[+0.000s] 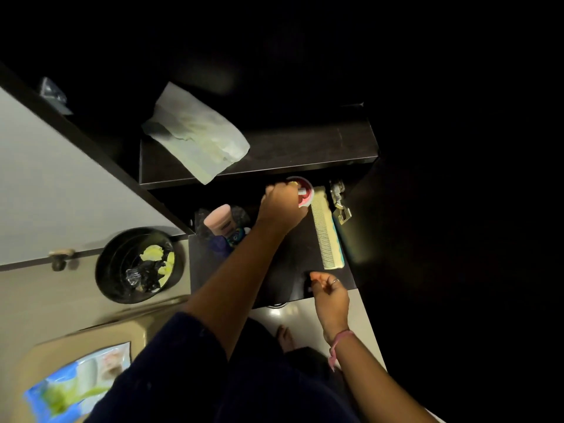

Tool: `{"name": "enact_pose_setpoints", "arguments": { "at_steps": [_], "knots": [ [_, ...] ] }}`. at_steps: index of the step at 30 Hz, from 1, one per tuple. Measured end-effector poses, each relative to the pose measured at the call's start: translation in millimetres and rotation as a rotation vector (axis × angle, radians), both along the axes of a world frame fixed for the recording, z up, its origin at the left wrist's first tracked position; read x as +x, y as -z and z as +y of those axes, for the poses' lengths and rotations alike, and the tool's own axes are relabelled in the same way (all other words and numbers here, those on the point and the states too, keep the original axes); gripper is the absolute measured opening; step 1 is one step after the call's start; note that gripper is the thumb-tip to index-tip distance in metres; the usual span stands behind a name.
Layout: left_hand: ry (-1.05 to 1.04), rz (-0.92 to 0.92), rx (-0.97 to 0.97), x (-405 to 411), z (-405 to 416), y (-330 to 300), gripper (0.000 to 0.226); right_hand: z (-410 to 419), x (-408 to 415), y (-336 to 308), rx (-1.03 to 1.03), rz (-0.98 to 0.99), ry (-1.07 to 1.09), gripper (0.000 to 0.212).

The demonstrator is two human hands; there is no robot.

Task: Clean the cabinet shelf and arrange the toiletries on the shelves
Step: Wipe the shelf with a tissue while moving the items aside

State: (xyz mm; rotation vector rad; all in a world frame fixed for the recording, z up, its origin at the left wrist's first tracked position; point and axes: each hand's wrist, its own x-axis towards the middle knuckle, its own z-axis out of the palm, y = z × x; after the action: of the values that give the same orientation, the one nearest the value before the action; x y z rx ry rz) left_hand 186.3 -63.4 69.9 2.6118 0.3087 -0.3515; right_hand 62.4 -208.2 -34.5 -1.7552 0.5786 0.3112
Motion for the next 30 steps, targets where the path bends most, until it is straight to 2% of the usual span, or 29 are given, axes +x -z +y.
{"name": "enact_pose_setpoints", "arguments": {
  "at_steps": [4,7,9,12,15,17,19,23,27,30],
  "knots": [
    [0.023,-0.2,-0.01,-55,37,-39,0.041,24,2,-6,0.003,-0.036,-0.081,0.029],
    [0.003,-0.258,0.043,-90,77,-53,0.034,52,11,-15,0.016,-0.123,-0.163,0.021],
    [-0.045,-0.271,0.031,-108,100,-57,0.031,71,26,-22,0.048,-0.157,-0.252,0.026],
    [-0.178,-0.283,-0.027,-130,125,-64,0.031,99,56,-41,0.046,-0.251,-0.514,0.052],
    [-0.208,-0.255,-0.086,-144,135,-61,0.029,124,88,-61,-0.093,-0.36,-0.863,0.07],
    [-0.209,-0.212,-0.148,-149,137,-54,0.028,137,102,-68,-0.212,-0.399,-1.039,0.071],
    [-0.164,-0.148,-0.194,-149,137,-46,0.028,147,110,-69,-0.259,-0.407,-1.133,0.063],
    [-0.025,-0.052,-0.271,-143,131,-31,0.031,152,108,-66,-0.184,-0.339,-1.039,0.037],
    [-0.016,-0.031,-0.295,-131,122,-15,0.028,142,96,-73,-0.162,-0.374,-0.818,0.033],
    [0.003,-0.032,-0.201,-121,120,-4,0.03,123,85,-86,-0.113,-0.437,-0.557,0.033]
  ]
}}
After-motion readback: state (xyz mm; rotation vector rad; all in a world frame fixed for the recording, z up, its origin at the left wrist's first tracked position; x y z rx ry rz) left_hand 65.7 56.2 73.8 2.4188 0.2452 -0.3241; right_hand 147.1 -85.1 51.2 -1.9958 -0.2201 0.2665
